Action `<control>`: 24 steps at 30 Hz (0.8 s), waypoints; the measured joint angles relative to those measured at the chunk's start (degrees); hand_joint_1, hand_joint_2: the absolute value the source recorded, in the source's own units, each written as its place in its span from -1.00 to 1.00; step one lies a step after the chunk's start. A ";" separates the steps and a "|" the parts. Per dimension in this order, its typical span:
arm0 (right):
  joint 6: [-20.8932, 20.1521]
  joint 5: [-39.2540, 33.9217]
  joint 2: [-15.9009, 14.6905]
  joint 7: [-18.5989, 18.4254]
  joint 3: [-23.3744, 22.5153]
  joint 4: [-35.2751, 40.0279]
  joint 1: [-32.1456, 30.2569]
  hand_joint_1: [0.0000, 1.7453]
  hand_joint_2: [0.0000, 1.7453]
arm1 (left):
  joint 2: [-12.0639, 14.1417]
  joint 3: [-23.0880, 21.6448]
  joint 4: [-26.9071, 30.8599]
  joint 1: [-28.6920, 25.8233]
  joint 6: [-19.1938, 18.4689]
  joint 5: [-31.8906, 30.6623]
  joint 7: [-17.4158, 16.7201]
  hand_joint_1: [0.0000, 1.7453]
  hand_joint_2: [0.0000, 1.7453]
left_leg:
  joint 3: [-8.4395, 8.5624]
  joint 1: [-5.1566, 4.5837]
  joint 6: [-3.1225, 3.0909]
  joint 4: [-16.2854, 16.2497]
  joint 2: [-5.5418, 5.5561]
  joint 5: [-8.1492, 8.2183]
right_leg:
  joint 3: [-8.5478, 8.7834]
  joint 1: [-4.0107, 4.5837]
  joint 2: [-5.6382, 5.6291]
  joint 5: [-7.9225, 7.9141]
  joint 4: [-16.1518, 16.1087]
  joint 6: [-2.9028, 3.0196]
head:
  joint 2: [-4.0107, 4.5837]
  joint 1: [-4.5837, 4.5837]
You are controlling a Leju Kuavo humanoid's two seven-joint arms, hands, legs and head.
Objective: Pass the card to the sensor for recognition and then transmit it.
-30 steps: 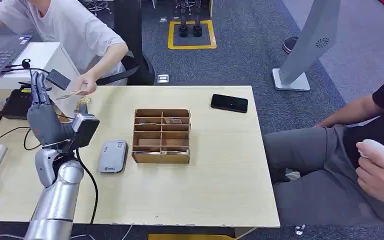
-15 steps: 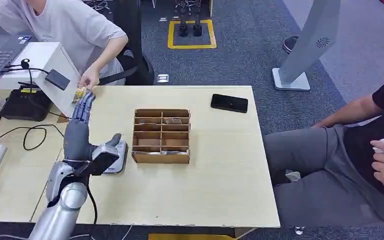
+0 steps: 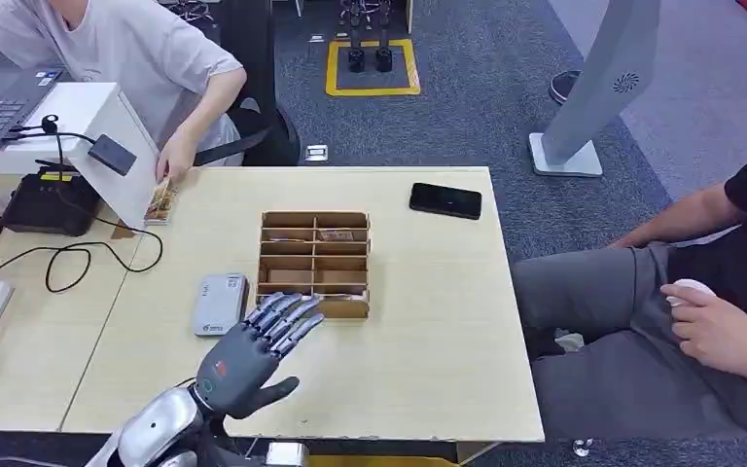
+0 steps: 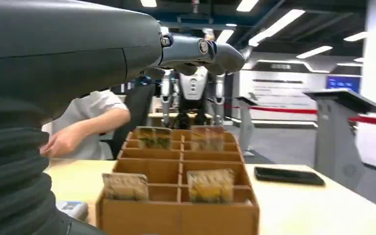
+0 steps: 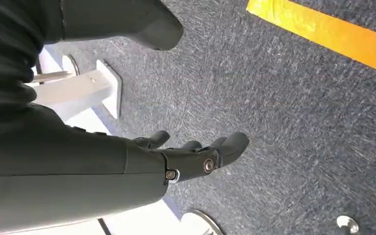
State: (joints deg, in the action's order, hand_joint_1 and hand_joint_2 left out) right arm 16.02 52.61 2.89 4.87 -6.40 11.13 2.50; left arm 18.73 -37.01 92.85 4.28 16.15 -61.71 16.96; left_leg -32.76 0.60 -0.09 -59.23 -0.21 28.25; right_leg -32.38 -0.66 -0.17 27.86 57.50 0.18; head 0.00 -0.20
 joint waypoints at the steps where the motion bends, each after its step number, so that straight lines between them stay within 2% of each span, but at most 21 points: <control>1: 0.00 0.15 0.00 -0.02 0.00 -0.02 0.09 -1.00 1.00 | 0.07 -0.77 -0.59 0.18 0.59 -0.68 -0.55 -1.00 1.00 | 0.00 0.00 0.00 0.00 0.00 0.00 | 0.00 0.00 0.00 0.00 0.00 0.00 | -0.02 0.00; 5: 0.00 0.35 0.00 -0.07 -0.02 0.00 0.26 -1.00 1.00 | 0.11 -2.69 -2.82 0.90 1.88 -2.12 -3.15 -1.00 1.00 | 0.00 0.01 0.00 0.00 0.00 0.01 | -0.01 0.00 0.01 0.01 0.00 0.00 | 0.00 0.00; 9: 0.00 0.44 -0.02 -0.07 -0.28 -0.02 0.32 -1.00 1.00 | -0.35 -2.95 -5.73 1.82 4.28 -4.41 -7.39 -1.00 1.00 | -0.01 0.01 0.00 0.00 0.00 0.01 | -0.01 0.01 0.00 0.01 0.00 0.00 | -0.02 0.00; 21: 0.00 0.46 -0.07 -0.07 -0.31 -0.02 0.35 -1.00 1.00 | -0.81 -2.95 -8.28 2.23 4.63 -4.70 -7.89 -1.00 1.00 | -0.01 0.00 0.00 0.00 0.01 0.01 | -0.01 0.00 0.00 0.01 0.00 -0.01 | 0.00 0.00; 24: 0.02 0.46 -0.07 -0.04 -0.33 -0.02 0.35 -1.00 1.00 | -1.03 -2.95 -8.52 2.24 4.94 -4.55 -9.44 -1.00 1.00 | 0.00 0.00 0.00 0.00 0.01 0.01 | -0.01 0.00 0.00 0.01 0.00 -0.01 | 0.00 0.00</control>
State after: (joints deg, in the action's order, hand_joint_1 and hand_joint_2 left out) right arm 16.04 53.07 2.82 4.83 -6.73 11.10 2.85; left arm 17.70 -39.95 84.32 6.51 21.09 -66.25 7.52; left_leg -32.77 0.61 -0.09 -59.23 -0.21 28.26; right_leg -32.39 -0.66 -0.17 27.87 57.50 0.17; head 0.00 -0.20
